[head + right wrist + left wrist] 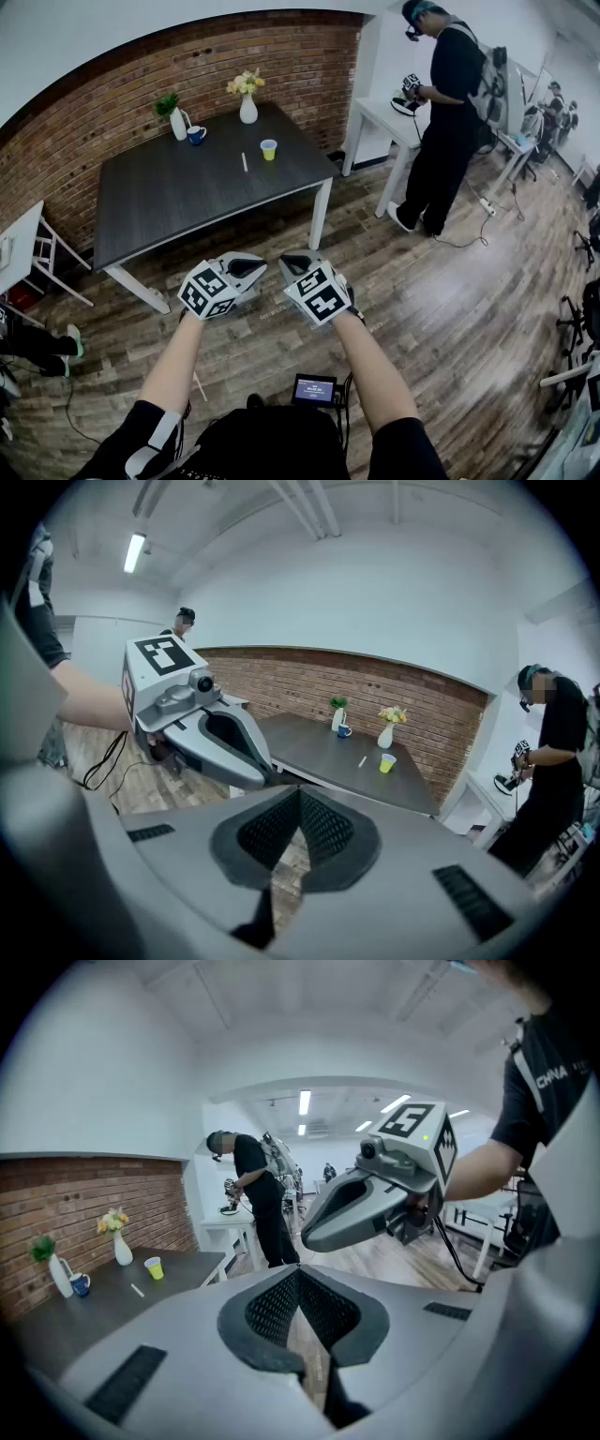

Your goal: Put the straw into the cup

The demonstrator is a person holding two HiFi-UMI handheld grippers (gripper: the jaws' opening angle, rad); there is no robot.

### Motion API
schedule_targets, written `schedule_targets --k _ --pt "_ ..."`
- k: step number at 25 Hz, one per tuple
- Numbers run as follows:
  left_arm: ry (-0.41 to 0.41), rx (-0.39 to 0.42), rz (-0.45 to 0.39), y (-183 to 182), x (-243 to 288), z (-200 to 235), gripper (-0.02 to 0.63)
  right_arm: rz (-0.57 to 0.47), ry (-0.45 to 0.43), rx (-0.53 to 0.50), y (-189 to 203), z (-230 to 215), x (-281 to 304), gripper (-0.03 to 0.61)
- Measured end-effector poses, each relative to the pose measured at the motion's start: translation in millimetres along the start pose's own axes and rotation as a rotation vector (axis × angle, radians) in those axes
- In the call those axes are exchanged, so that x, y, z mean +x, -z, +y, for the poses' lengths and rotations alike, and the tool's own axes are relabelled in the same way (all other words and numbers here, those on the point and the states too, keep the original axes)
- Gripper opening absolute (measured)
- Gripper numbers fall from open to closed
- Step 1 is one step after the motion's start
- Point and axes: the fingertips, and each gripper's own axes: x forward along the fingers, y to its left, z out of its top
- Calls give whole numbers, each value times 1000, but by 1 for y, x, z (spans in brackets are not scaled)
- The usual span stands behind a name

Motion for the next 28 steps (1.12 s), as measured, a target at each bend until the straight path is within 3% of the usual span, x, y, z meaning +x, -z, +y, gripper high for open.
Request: schedule_targets --k 4,8,18,28 --pt "-2 -105 -58 -13 1 10 3 -12 37 49 -5 -16 1 6" --pt "0 -77 -32 -8 -4 13 3 -8 51 51 0 -17 2 6" --pt "-45 -97 -88 -11 -34 -2 3 -155 85 150 -28 -11 -26 6" --pt "-61 -80 -161 -30 -37 0 3 -190 109 152 -24 -18 -37 6"
